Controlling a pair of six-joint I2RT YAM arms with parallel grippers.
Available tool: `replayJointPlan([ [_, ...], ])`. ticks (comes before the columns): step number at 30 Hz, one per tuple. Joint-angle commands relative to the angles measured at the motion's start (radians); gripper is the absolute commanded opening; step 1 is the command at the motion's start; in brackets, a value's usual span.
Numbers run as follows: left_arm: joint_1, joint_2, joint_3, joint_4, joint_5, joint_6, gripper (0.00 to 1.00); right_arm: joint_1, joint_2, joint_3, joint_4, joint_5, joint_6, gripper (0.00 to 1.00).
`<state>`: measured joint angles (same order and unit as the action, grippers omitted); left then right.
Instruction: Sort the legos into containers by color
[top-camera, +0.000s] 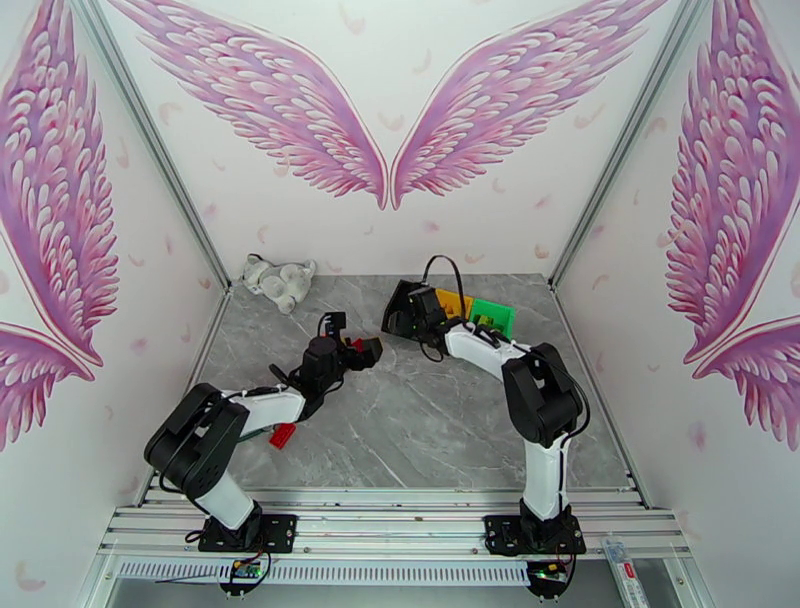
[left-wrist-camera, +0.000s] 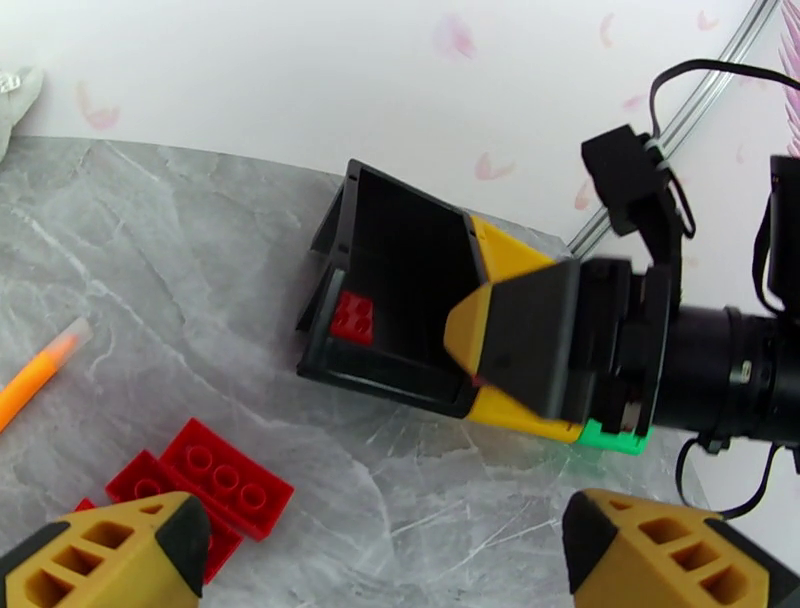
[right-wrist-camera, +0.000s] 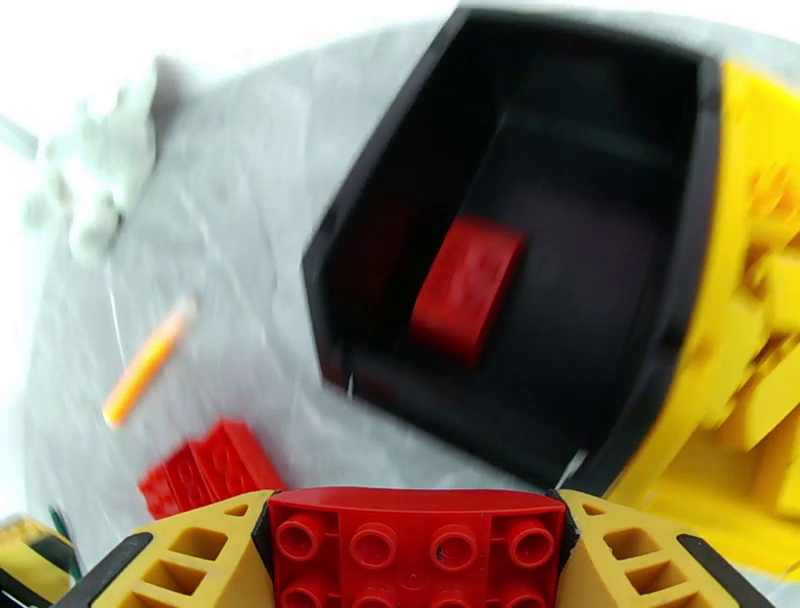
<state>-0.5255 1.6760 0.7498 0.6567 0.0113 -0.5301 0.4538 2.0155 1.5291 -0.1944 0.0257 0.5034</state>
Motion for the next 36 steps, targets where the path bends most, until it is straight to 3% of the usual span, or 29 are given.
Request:
replayJointPlan([
  [1, -0.002, 0.043, 0.067, 0.041, 0.016, 0.003, 0.99, -0.024, 0.06, 0.125, -0.039, 0.004, 0.02, 0.51],
  [8, 0.0, 0.105, 0.131, 0.056, 0.033, -0.007, 0.99, -0.041, 0.195, 0.381, -0.171, 0.031, 0.009, 0.77],
  [14, 0.015, 0.101, 0.116, 0.075, 0.033, -0.014, 0.99, -0.043, 0.192, 0.417, -0.198, 0.039, -0.001, 0.91],
  [26, 0.034, -0.045, -0.036, 0.086, -0.077, -0.002, 0.99, 0.031, -0.003, 0.112, -0.051, 0.017, -0.029, 0.89],
  [36, 0.071, -0.212, -0.182, 0.023, -0.178, -0.014, 0.99, 0.16, -0.036, -0.027, 0.005, 0.015, -0.057, 0.94],
])
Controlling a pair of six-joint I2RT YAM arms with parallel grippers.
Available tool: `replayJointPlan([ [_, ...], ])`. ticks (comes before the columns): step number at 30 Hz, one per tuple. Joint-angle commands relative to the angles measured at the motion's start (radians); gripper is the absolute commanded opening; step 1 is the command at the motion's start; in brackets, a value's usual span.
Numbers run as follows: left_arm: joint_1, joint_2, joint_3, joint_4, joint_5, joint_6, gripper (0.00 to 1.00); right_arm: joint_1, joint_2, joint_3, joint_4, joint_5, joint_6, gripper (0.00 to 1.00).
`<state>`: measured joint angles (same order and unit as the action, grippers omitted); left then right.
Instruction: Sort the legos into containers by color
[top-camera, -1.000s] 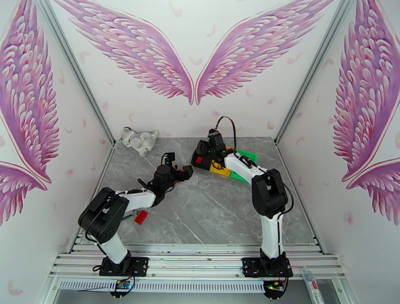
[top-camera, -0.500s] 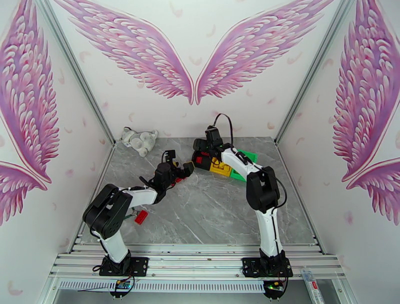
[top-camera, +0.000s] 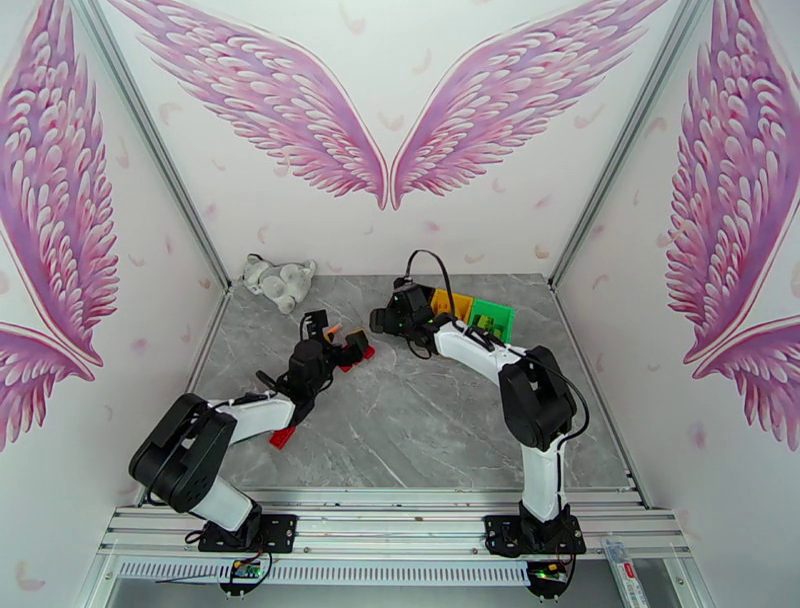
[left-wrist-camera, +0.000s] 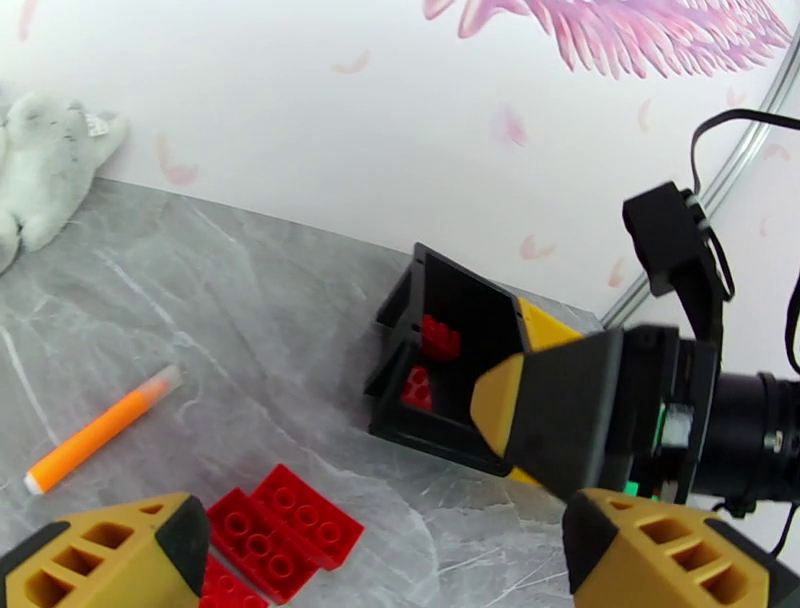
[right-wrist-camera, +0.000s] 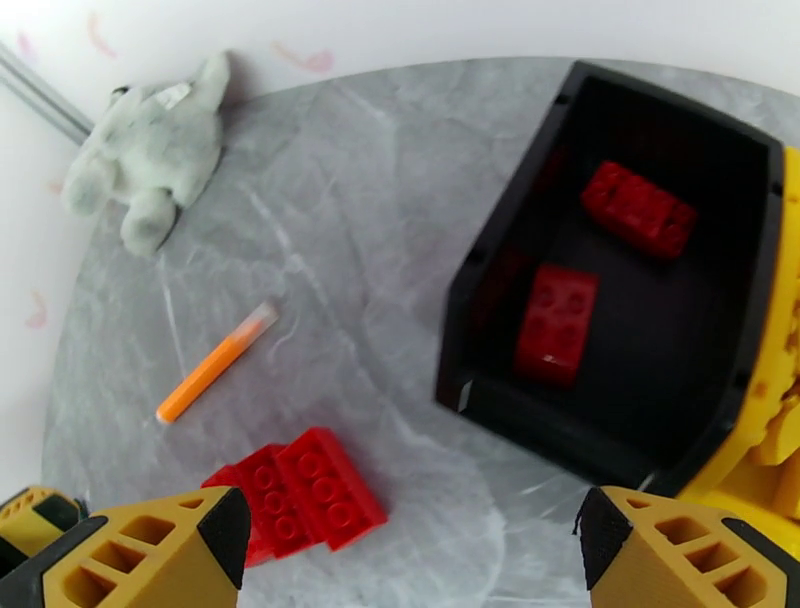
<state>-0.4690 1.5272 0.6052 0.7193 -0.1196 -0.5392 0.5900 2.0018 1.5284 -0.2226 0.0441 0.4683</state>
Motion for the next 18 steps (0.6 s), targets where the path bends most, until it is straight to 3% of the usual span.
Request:
replayJointPlan([
  [1, 0.022, -0.085, -0.055, -0.047, -0.054, -0.007, 0.99, 0.038, -0.016, -0.026, 0.032, 0.0, -0.03, 0.94],
  [10, 0.081, -0.255, -0.172, -0.121, -0.062, -0.026, 0.99, 0.153, 0.072, 0.029, -0.023, 0.041, -0.104, 0.95],
  [18, 0.168, -0.401, -0.255, -0.215, -0.045, -0.063, 0.99, 0.277, 0.051, -0.084, 0.044, 0.046, -0.107, 0.94],
])
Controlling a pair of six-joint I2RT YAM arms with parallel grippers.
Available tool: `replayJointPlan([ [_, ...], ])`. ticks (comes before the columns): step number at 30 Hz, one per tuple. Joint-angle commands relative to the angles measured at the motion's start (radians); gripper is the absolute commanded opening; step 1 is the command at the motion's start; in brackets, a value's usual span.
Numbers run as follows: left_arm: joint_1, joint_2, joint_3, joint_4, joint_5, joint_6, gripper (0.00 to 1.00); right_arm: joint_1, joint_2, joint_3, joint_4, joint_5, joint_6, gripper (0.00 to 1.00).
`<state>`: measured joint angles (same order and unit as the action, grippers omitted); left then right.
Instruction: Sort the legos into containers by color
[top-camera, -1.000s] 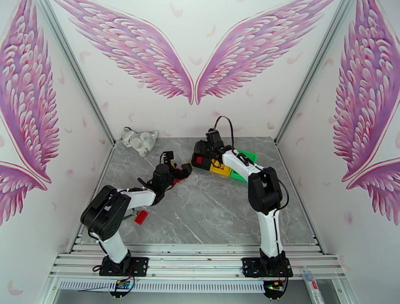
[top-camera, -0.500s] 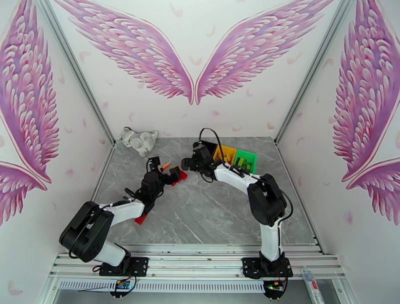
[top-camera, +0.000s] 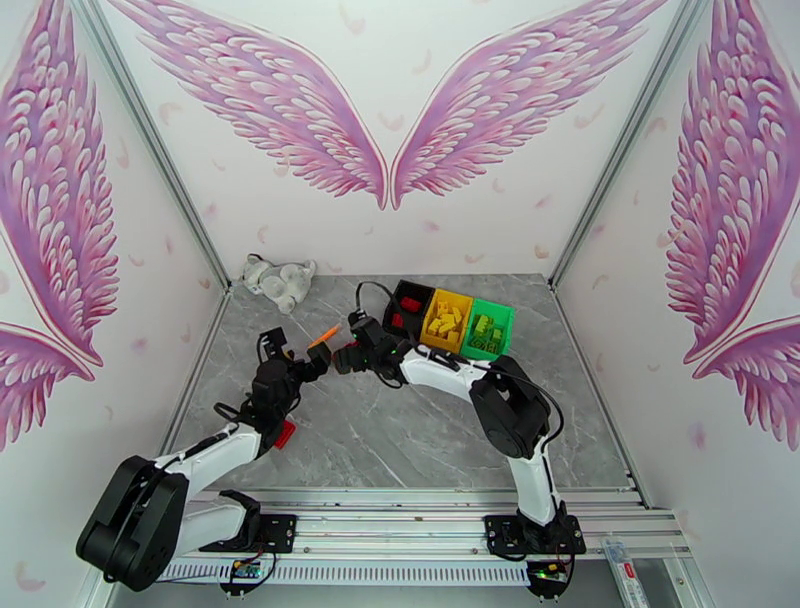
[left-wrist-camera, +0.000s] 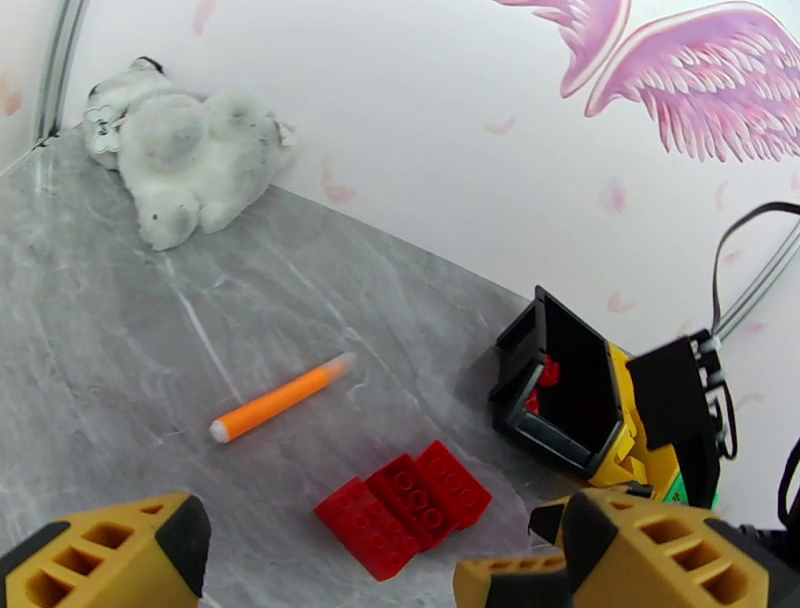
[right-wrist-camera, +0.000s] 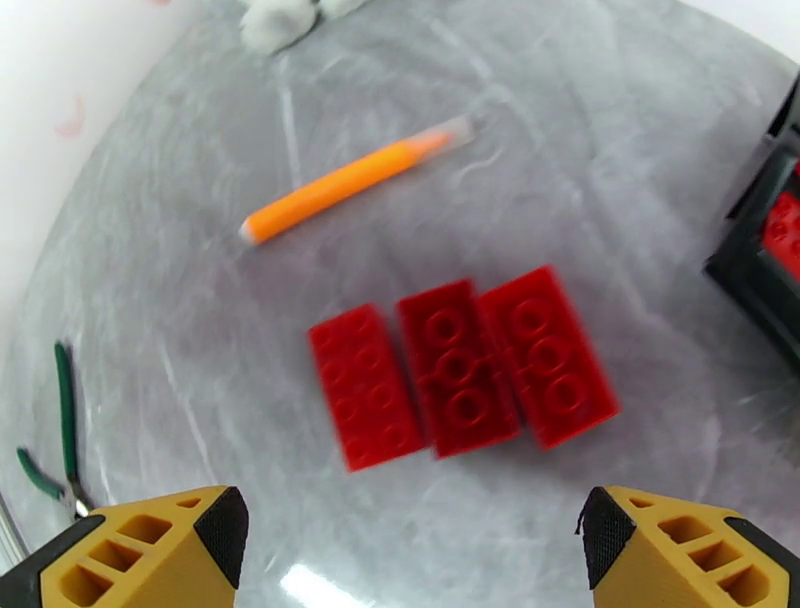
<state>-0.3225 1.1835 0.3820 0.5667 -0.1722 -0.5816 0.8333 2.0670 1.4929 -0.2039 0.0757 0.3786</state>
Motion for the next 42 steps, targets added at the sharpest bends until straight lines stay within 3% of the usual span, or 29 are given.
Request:
replayJointPlan([
  [1, 0.033, -0.078, -0.042, -0.074, 0.01, -0.028, 0.99, 0.053, -0.024, -0.073, 0.041, 0.011, -0.017, 0.94],
  [7, 0.094, -0.147, -0.08, -0.125, 0.048, -0.07, 0.99, 0.167, -0.062, -0.206, 0.148, -0.006, -0.023, 1.0],
  [15, 0.194, -0.181, -0.125, -0.138, 0.135, -0.13, 0.99, 0.289, -0.042, -0.284, 0.271, -0.059, -0.058, 0.99],
  [27, 0.402, -0.355, -0.203, -0.238, 0.218, -0.21, 0.99, 0.376, 0.115, -0.195, 0.367, -0.064, -0.156, 0.99],
  [35, 0.58, -0.355, -0.236, -0.222, 0.34, -0.257, 0.99, 0.398, 0.196, -0.141, 0.402, -0.057, -0.212, 0.99],
  [42, 0.683, -0.355, -0.249, -0.208, 0.42, -0.277, 0.99, 0.419, 0.267, -0.06, 0.371, 0.005, -0.253, 0.99],
])
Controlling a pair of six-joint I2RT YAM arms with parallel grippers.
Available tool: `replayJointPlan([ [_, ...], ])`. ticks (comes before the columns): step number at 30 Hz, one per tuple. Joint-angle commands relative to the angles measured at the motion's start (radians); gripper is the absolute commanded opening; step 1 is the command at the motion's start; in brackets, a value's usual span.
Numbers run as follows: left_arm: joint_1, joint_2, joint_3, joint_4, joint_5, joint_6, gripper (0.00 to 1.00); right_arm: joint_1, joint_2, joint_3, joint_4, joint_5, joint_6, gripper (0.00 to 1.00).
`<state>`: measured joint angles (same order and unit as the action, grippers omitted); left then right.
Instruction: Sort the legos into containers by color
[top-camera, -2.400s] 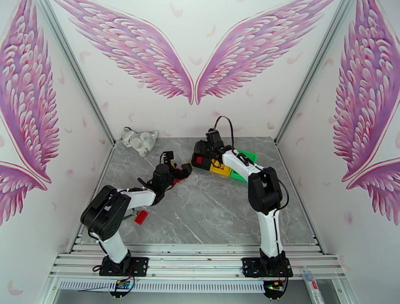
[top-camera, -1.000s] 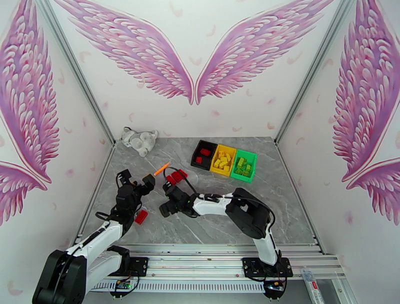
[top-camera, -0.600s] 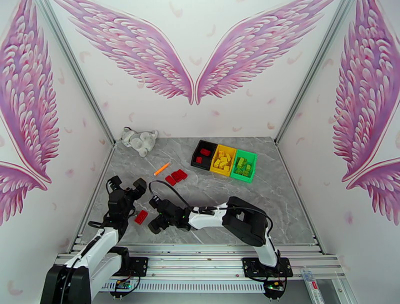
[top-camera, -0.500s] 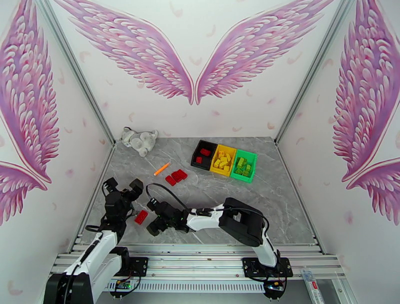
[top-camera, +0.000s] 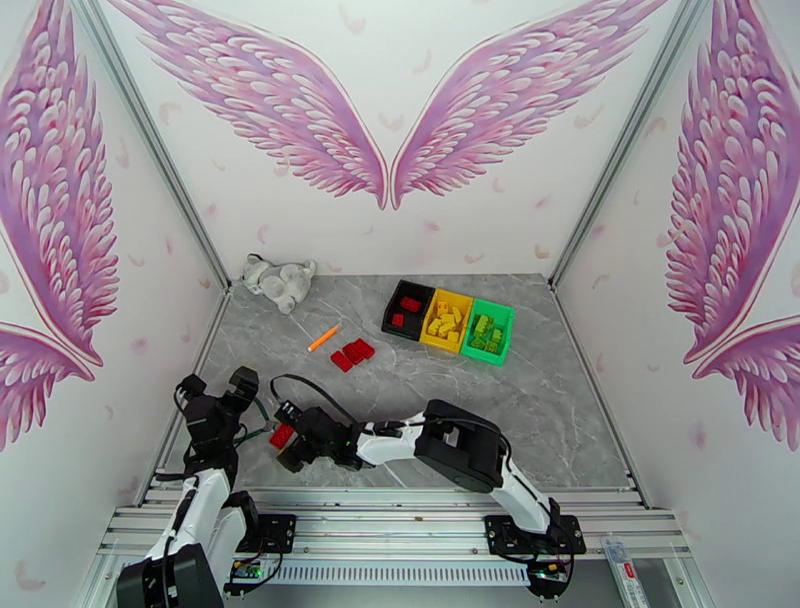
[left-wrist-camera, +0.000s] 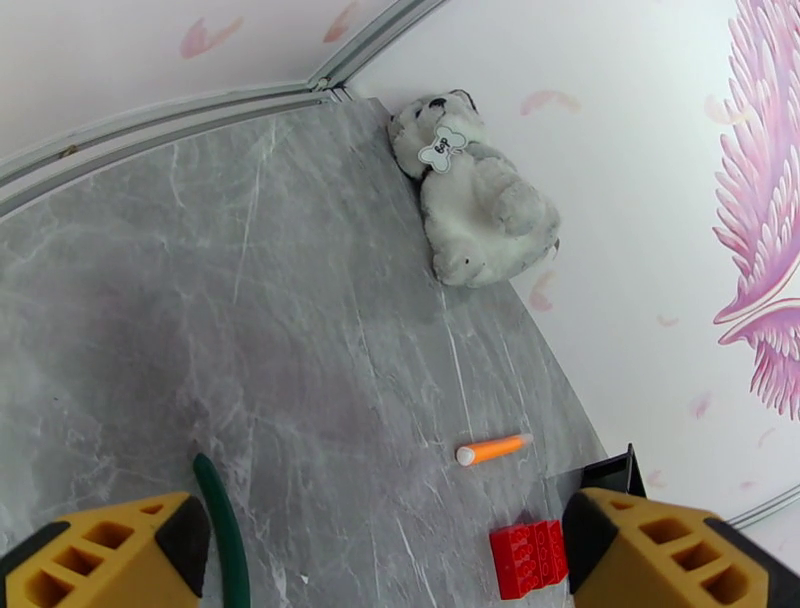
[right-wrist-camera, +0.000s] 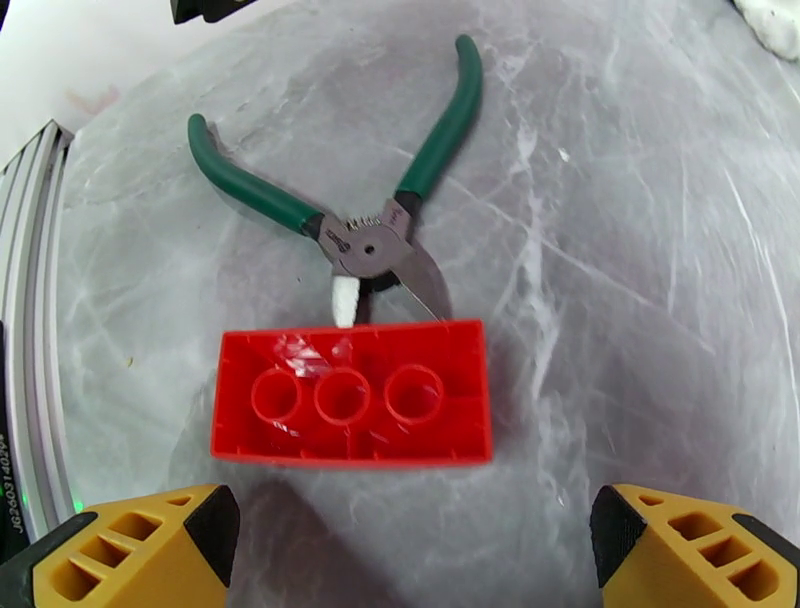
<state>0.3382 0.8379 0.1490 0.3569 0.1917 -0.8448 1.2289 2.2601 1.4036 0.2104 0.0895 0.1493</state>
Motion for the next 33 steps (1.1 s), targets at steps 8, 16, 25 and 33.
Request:
replayJointPlan([
  [8, 0.056, -0.009, -0.022, 0.014, 0.071, -0.025, 0.99, 0.034, 0.133, 0.108, -0.084, 0.035, -0.042, 0.99],
  [16, 0.058, -0.01, -0.025, 0.019, 0.078, -0.024, 0.99, 0.034, 0.144, 0.126, -0.082, 0.055, -0.021, 0.97],
  [25, 0.05, -0.01, -0.024, 0.037, 0.094, -0.017, 0.99, 0.028, 0.078, 0.044, -0.012, 0.087, -0.002, 0.74],
  [33, -0.066, -0.01, 0.003, 0.067, 0.054, 0.025, 0.99, -0.003, -0.024, -0.064, 0.035, 0.13, 0.02, 0.68],
])
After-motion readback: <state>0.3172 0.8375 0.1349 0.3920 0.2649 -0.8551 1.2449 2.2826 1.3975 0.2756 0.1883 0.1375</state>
